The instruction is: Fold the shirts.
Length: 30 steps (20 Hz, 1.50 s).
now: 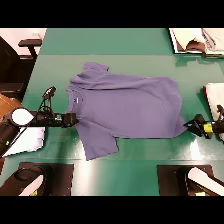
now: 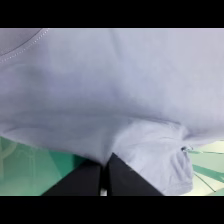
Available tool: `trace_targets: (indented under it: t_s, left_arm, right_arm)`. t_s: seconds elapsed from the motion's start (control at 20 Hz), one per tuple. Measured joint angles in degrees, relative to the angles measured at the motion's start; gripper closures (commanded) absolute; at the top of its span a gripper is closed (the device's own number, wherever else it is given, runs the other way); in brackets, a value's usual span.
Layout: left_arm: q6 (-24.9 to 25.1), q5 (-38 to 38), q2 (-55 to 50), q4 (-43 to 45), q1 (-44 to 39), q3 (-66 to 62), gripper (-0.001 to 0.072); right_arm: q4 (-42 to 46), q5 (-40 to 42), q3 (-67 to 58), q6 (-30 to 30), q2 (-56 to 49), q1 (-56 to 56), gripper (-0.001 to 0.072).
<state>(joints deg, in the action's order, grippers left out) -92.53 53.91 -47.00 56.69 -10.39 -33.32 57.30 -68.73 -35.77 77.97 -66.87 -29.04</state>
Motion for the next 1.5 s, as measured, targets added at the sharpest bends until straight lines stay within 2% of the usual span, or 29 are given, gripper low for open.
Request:
trace_targets:
  t_s: [0.05,0.1,0.15,0.35,0.5,0.9,1.15,1.35,1.5]
  left_arm:
    - [0.0,-0.2,0.0,0.0,0.0,0.0,0.0683]
    - [0.0,-0.2,0.0,0.0,0.0,0.0,0.0683]
    - [0.0,-0.3,0.0,-0.1,0.0,0.0,0.0683]
    - [0.0,-0.2,0.1,0.3,0.0,-2.4,0.0684]
    - [-0.1,0.8,0.1,3.1,0.0,-11.0,0.0684]
    - [0.0,3.8,0.2,15.1,0.0,-55.7,0.0684]
    - [0.8,3.9,0.2,17.1,0.0,-79.3,0.0684]
    - [2.1,3.4,0.2,17.9,0.0,-87.6,0.0684]
    - [2.4,4.3,-0.6,20.4,-0.1,-85.5,0.0682]
  right_arm:
    - [-0.7,0.5,-0.6,0.0,-1.4,1.4,0.0597]
    - [-0.6,1.0,-1.4,0.0,-3.0,2.9,0.0676]
    - [-0.6,1.4,-2.2,0.0,-4.1,4.3,0.0697]
    - [0.8,2.6,-6.8,-0.1,-5.1,9.5,0.0697]
    - [0.1,-0.2,-14.8,-0.1,0.1,12.2,0.0696]
    - [-0.1,-1.8,-50.9,-0.1,16.0,13.9,0.0697]
    - [6.1,-3.3,-67.7,1.0,20.9,14.0,0.0697]
    - [11.6,-7.4,-78.5,2.9,20.0,14.0,0.0698]
    - [13.3,-11.4,-83.3,4.1,16.2,14.0,0.0698]
